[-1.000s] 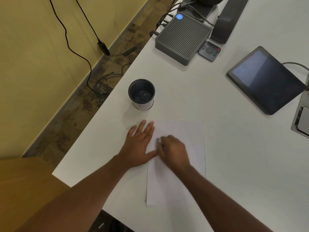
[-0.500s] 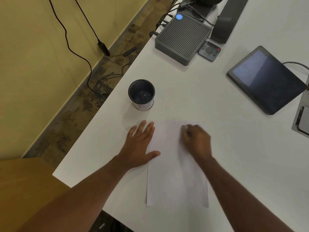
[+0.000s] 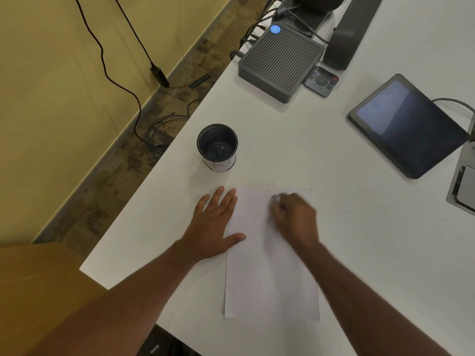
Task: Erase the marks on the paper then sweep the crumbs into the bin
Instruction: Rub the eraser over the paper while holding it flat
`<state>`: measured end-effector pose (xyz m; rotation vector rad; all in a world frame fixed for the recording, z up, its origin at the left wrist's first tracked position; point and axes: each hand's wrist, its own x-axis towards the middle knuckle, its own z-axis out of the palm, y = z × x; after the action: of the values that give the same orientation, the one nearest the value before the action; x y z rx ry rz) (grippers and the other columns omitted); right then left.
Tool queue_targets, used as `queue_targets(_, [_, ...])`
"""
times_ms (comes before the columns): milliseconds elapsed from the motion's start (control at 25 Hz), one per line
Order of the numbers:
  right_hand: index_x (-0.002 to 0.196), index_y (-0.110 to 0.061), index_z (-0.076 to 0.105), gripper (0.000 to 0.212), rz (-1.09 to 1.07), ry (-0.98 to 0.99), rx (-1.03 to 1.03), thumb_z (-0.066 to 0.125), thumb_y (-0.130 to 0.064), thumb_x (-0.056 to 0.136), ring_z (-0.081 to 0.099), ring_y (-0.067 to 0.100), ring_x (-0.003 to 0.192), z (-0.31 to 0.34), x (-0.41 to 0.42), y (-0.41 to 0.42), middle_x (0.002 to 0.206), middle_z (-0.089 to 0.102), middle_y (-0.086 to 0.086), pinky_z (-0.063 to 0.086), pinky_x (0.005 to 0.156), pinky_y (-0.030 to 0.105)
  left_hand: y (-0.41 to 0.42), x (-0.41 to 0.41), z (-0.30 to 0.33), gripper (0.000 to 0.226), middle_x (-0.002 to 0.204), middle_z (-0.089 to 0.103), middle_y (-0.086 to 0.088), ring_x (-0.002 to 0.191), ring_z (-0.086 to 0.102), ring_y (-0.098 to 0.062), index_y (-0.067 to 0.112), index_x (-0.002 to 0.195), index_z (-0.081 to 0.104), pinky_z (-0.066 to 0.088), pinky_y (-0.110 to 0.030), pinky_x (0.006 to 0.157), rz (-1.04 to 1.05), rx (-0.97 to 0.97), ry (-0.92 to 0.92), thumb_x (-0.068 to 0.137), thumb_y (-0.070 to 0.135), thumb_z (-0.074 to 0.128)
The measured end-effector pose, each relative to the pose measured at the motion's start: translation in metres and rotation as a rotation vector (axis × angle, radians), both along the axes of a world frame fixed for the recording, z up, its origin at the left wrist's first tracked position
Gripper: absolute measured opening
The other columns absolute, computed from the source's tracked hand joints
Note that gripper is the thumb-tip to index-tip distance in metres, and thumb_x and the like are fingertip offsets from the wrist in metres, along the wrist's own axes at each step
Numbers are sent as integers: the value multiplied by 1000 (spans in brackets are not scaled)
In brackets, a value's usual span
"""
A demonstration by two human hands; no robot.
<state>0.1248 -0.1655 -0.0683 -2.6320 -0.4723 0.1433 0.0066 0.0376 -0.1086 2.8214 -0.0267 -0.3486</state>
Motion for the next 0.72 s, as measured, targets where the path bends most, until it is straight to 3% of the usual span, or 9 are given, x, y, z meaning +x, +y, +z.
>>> queue_targets(80, [70,-15,60,19,160,-3,17,63,-19,88,55,23,59,-8,-17,4,64,55,2,30,51,24,0,-1,-1,94,170,-1,0,156,-8,-22,13,160,14,8,-52,124,-1,0,-5,94,74,37])
queue_targets(280, [60,-16,46,33,-219,10,1,55,-21,92,46,24,56,5,36,-12,58,48,2,24,53,27,0,-1,-2,93,170,0,0,156,-8,-22,13,160,15,7,-51,124,6,1,-11,93,75,35])
queue_targets(440, [79,-16,65,13,158,125,84,61,-21,90,54,15,60,-1,-54,20,70,60,-1,31,55,21,1,-2,-1,86,170,1,0,156,-8,-23,23,160,19,9,-54,122,-25,-22,-26,94,74,38])
queue_targets(520, [90,-13,69,8,172,119,102,63,-17,88,55,13,61,-8,-60,22,75,63,0,38,55,19,3,-2,0,93,170,-5,-1,155,-13,-24,26,161,15,4,-54,123,-56,-16,8,90,80,38])
queue_targets(600, [88,-11,68,6,180,113,94,64,-15,87,55,15,60,-11,-66,25,73,61,2,40,53,21,3,-2,2,103,170,-9,-2,154,-17,-24,25,161,10,0,-53,123,-68,-1,23,84,88,35])
queue_targets(720, [86,-11,66,8,358,49,39,63,-17,88,55,20,60,-13,-70,23,71,59,3,41,53,24,2,-1,3,105,169,-11,-2,154,-17,-25,24,161,9,0,-54,123,-70,0,22,83,89,31])
